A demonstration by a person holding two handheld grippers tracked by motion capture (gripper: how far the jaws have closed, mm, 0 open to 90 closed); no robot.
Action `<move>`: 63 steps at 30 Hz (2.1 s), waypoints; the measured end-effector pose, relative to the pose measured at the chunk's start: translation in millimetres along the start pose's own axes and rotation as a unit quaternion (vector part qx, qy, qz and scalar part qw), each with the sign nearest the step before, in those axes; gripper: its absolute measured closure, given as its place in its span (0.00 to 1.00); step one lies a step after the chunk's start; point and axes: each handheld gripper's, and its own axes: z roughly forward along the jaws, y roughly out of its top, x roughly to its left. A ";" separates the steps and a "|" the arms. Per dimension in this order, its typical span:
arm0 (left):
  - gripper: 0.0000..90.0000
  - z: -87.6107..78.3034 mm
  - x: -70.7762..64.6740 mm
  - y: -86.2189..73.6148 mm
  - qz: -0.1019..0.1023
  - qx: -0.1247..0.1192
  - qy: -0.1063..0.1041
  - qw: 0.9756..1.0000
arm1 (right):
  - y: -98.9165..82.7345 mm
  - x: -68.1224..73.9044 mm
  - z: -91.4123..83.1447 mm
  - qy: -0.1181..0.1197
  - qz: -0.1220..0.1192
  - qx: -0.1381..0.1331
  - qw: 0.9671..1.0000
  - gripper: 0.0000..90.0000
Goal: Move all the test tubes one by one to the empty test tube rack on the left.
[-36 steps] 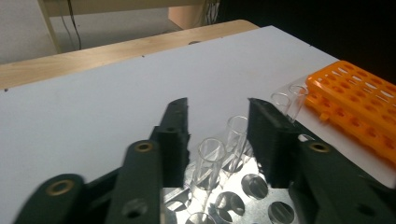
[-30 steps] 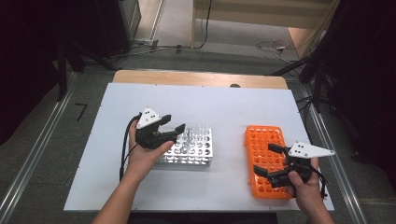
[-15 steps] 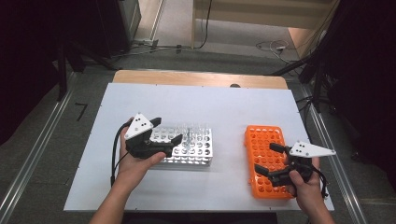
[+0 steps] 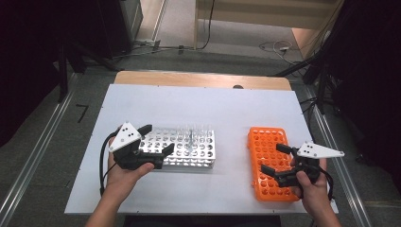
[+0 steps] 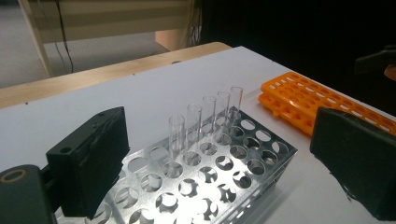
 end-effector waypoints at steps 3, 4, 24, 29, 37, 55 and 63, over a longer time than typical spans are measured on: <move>0.02 -5.3 3.1 -3.0 -0.008 -0.002 0.000 1.000 | -0.3 -2.4 -1.5 0.001 0.006 -0.003 1.000 0.00; 0.02 -7.0 4.2 -4.0 -0.010 -0.002 0.001 1.000 | -0.5 -3.1 -2.0 0.000 0.008 -0.004 1.000 0.00; 0.00 -40.0 31.5 -34.5 -0.038 -0.011 0.015 0.999 | -7.8 -17.6 -5.5 -0.034 0.009 0.003 0.999 0.00; 0.00 -45.7 41.9 -44.4 -0.046 -0.012 0.019 0.999 | -10.3 -22.3 -6.6 -0.045 0.006 0.006 0.999 0.00; 0.00 -55.5 54.7 -53.4 -0.045 -0.026 0.025 0.998 | -15.4 -33.7 -10.9 -0.055 0.011 -0.001 0.998 0.00; 0.00 -62.2 70.1 -71.1 -0.044 -0.036 0.043 0.997 | -30.3 -60.0 -17.5 -0.081 0.013 -0.011 0.997 0.00; 0.00 -58.0 68.0 -72.6 -0.042 -0.029 0.043 0.998 | -30.6 -60.3 -14.5 -0.080 0.012 -0.007 0.997 0.00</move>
